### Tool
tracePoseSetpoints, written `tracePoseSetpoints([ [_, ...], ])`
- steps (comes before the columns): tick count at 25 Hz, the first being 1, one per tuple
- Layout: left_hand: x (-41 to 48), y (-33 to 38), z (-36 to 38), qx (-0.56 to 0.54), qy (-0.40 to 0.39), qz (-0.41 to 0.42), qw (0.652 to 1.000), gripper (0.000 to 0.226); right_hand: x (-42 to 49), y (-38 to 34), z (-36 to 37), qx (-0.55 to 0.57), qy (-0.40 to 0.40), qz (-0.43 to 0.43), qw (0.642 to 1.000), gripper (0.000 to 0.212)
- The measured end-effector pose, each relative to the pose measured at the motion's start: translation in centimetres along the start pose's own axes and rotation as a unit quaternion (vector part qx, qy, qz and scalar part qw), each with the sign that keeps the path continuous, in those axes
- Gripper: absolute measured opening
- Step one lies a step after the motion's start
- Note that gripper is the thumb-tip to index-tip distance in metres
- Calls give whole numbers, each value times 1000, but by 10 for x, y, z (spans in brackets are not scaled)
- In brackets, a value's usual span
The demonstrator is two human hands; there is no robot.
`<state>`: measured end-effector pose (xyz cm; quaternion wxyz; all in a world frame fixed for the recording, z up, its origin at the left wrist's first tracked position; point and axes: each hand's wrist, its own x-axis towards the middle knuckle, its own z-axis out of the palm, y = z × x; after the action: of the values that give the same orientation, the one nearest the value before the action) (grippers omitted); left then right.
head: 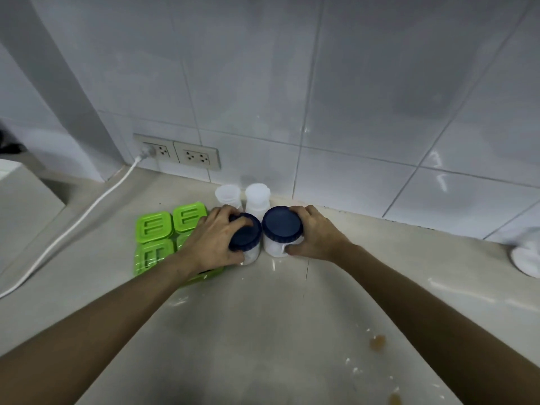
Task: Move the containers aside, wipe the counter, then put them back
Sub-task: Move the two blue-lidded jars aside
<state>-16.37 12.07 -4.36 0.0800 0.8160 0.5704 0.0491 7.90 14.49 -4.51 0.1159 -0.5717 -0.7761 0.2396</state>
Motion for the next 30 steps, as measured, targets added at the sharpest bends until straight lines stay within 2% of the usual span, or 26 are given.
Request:
tracePoseSetpoints([
  [3, 5, 5, 2, 17, 17, -20, 1000, 62, -2, 4, -7, -54, -5, -10, 998, 72],
  [5, 9, 9, 2, 30, 27, -13, 999, 54, -1, 1, -6, -131, 0, -24, 991, 69],
  [8, 10, 10, -2, 3, 13, 12, 1000, 46, 1, -3, -2, -241, 32, -47, 969, 66],
  [11, 8, 9, -3, -28, 1, 14, 999, 44, 2, -6, 3, -284, 55, -64, 955, 66],
  [16, 2, 1, -3, -61, -7, 31, 998, 44, -3, -6, 8, -302, 64, -72, 948, 60],
  [20, 3, -3, -3, -65, -22, 34, 997, 46, -9, -4, 6, -275, 50, -72, 957, 55],
  [23, 0, 4, -3, -52, -4, 40, 998, 40, -16, 0, 4, -261, 56, -78, 961, 52],
  [27, 4, 43, -6, -53, 63, 70, 994, 19, -34, 20, -11, -246, 74, -76, 963, 47],
  [30, 33, 105, -1, -59, 93, 122, 986, 20, -65, 73, -42, -236, 76, -31, 968, 42],
])
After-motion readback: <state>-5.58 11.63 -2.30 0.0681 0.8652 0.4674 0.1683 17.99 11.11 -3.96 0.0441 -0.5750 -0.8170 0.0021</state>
